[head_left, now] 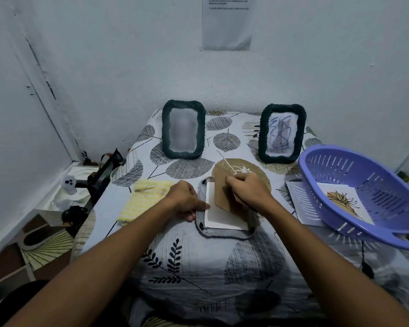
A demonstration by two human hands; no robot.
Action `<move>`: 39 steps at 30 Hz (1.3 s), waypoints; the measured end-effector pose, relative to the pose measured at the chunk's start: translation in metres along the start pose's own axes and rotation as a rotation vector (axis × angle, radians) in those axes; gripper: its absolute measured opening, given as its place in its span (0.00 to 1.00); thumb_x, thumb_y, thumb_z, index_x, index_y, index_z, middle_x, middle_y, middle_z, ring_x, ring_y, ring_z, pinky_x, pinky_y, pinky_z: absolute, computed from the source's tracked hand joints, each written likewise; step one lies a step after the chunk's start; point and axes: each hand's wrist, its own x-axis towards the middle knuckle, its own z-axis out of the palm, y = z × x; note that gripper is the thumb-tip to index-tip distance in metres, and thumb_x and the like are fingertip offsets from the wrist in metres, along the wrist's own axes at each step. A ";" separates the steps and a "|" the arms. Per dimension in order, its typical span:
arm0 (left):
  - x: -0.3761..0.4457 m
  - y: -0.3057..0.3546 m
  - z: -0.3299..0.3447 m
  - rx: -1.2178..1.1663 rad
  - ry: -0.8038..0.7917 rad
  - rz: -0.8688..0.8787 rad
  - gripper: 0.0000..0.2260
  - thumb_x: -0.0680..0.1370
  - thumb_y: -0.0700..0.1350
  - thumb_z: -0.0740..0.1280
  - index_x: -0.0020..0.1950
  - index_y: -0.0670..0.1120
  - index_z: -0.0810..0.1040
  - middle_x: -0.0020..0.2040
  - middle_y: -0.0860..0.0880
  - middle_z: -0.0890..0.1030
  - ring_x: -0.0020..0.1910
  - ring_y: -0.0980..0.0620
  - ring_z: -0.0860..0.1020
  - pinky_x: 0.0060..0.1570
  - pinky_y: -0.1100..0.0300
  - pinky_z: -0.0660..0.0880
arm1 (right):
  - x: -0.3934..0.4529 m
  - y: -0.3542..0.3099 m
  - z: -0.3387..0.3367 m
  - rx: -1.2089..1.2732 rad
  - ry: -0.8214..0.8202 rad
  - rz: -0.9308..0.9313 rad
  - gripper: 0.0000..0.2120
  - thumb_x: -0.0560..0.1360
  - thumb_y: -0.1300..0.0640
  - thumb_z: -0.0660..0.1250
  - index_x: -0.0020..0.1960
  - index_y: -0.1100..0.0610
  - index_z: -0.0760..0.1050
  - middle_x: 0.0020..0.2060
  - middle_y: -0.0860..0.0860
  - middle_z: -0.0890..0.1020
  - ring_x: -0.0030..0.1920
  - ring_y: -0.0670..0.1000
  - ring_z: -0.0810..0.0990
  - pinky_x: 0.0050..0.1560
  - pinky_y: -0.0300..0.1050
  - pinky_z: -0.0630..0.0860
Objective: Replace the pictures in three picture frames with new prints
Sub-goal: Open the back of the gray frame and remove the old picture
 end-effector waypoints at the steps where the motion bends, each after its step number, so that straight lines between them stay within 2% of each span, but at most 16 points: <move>1: 0.000 0.000 0.000 -0.007 0.000 -0.003 0.16 0.66 0.39 0.79 0.36 0.42 0.71 0.26 0.40 0.78 0.21 0.46 0.75 0.22 0.58 0.75 | 0.000 0.001 -0.003 0.020 0.007 0.001 0.14 0.75 0.52 0.63 0.35 0.56 0.80 0.31 0.51 0.81 0.35 0.49 0.77 0.34 0.41 0.68; 2: 0.001 0.000 0.000 -0.014 0.000 -0.007 0.16 0.66 0.39 0.79 0.37 0.42 0.71 0.26 0.40 0.78 0.21 0.46 0.75 0.22 0.58 0.75 | 0.000 0.001 -0.006 0.035 0.014 0.004 0.15 0.75 0.52 0.62 0.34 0.57 0.80 0.30 0.52 0.81 0.33 0.49 0.76 0.33 0.40 0.68; 4: 0.002 0.000 -0.001 -0.023 -0.001 -0.013 0.16 0.65 0.38 0.79 0.37 0.42 0.70 0.26 0.40 0.78 0.21 0.47 0.75 0.23 0.58 0.75 | -0.001 0.004 -0.012 0.051 0.032 0.016 0.14 0.75 0.52 0.63 0.40 0.59 0.83 0.35 0.56 0.83 0.33 0.48 0.76 0.35 0.41 0.71; 8: 0.002 -0.001 -0.001 -0.042 -0.002 -0.019 0.17 0.65 0.37 0.79 0.37 0.42 0.70 0.25 0.41 0.78 0.21 0.48 0.76 0.22 0.59 0.76 | 0.002 0.014 -0.023 -0.015 0.078 0.018 0.12 0.74 0.52 0.64 0.47 0.57 0.84 0.42 0.52 0.83 0.45 0.51 0.78 0.46 0.45 0.73; 12: 0.001 -0.001 -0.003 -0.046 -0.010 -0.022 0.16 0.65 0.38 0.79 0.36 0.41 0.71 0.25 0.41 0.78 0.20 0.49 0.76 0.23 0.59 0.76 | 0.008 0.030 -0.030 -0.140 0.102 0.029 0.15 0.72 0.49 0.64 0.48 0.58 0.83 0.44 0.53 0.84 0.46 0.53 0.79 0.49 0.48 0.77; 22: -0.003 0.001 -0.012 0.009 -0.014 -0.052 0.16 0.65 0.38 0.79 0.35 0.41 0.71 0.28 0.39 0.79 0.18 0.49 0.75 0.20 0.63 0.71 | 0.009 0.056 -0.036 -0.388 0.085 0.081 0.14 0.71 0.44 0.64 0.46 0.53 0.79 0.42 0.52 0.81 0.43 0.54 0.79 0.46 0.47 0.77; 27: 0.001 0.000 -0.018 0.054 -0.026 -0.070 0.16 0.65 0.39 0.79 0.34 0.41 0.72 0.28 0.39 0.80 0.20 0.48 0.77 0.23 0.60 0.77 | 0.006 0.063 -0.033 -0.420 0.072 0.109 0.12 0.71 0.45 0.65 0.43 0.53 0.78 0.38 0.51 0.81 0.41 0.53 0.79 0.44 0.46 0.77; 39: 0.001 0.002 -0.022 0.096 -0.050 -0.092 0.15 0.66 0.39 0.78 0.33 0.40 0.72 0.27 0.40 0.79 0.21 0.48 0.77 0.24 0.59 0.78 | 0.002 0.068 -0.023 -0.486 0.088 0.063 0.13 0.71 0.46 0.65 0.37 0.55 0.77 0.35 0.51 0.78 0.38 0.53 0.77 0.37 0.42 0.67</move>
